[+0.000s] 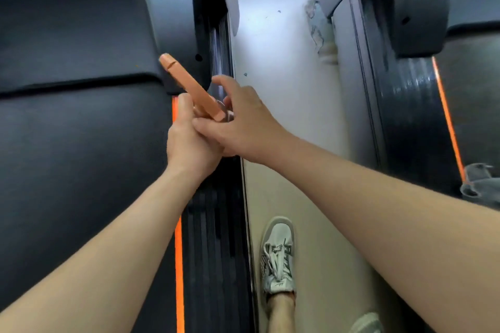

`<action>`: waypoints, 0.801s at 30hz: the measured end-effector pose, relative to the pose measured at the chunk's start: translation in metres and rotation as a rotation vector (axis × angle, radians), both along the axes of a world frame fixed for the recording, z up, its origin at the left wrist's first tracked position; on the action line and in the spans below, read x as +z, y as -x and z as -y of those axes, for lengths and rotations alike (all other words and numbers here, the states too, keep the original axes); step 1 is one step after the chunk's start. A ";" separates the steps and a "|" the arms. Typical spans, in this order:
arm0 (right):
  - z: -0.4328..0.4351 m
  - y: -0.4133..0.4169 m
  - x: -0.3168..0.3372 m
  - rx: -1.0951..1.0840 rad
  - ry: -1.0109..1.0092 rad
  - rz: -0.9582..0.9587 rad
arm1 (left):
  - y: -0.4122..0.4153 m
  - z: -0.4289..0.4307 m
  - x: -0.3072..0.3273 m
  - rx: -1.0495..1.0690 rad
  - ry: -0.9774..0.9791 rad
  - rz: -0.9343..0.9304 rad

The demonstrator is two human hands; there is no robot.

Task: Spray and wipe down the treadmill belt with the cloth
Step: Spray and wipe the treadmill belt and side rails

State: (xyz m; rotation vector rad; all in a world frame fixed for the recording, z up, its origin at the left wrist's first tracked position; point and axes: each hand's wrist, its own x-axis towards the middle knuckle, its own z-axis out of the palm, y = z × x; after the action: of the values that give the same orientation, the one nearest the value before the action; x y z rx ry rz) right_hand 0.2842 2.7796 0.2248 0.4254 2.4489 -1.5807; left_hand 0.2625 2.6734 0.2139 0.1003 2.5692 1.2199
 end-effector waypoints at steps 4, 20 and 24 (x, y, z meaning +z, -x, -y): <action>-0.044 -0.057 0.009 -0.129 0.068 -0.144 | -0.054 -0.052 0.015 -0.408 0.105 -0.008; -0.235 -0.326 0.009 -1.566 0.594 -0.234 | -0.247 -0.246 0.025 -0.924 -0.125 0.369; -0.270 -0.369 0.004 -1.726 0.855 -0.321 | -0.270 -0.276 0.015 -0.975 0.001 0.141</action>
State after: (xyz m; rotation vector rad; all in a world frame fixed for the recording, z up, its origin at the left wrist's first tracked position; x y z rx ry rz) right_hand 0.6534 3.0498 0.2284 2.4936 0.7664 -2.9765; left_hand 0.5324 2.9494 0.2290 1.0679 1.9346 0.7795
